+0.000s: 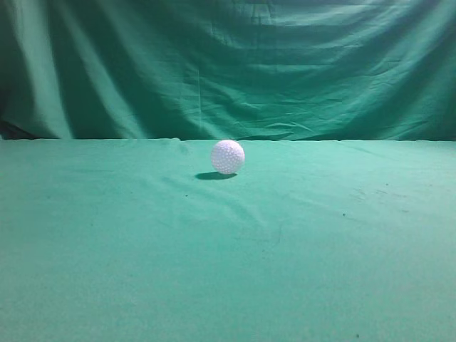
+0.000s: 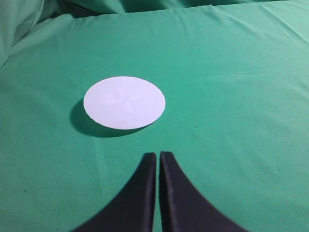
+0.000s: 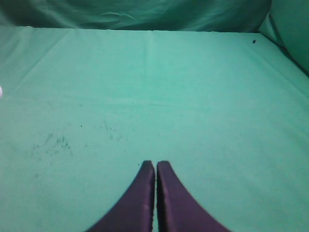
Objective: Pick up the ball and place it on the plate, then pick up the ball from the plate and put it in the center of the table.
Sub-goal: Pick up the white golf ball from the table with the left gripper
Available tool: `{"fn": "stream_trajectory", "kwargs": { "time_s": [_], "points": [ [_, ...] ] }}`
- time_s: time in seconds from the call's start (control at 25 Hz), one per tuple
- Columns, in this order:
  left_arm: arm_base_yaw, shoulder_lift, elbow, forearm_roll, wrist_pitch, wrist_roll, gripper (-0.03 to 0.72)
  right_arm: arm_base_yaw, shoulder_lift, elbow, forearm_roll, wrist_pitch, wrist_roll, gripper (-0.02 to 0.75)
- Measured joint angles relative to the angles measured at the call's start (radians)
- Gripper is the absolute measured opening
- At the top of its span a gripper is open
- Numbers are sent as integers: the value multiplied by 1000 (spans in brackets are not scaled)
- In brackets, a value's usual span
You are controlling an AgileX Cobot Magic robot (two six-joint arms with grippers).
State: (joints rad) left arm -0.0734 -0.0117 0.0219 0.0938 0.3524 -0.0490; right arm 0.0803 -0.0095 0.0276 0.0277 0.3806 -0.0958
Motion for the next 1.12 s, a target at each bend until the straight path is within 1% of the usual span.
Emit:
{"fn": "stream_trajectory", "kwargs": {
  "time_s": [0.72,0.84,0.92,1.04,1.12],
  "points": [
    [0,0,0,0,0,0,0,0,0,0,0,0,0,0],
    [0,0,0,14,-19,0,0,0,0,0,0,0,0,0],
    [0,0,0,-5,-94,-2,0,0,0,0,0,0,0,0],
    [0,0,0,-58,-288,-2,0,0,0,0,0,0,0,0],
    [0,0,0,-65,-384,-2,0,0,0,0,0,0,0,0]
  ]
}}
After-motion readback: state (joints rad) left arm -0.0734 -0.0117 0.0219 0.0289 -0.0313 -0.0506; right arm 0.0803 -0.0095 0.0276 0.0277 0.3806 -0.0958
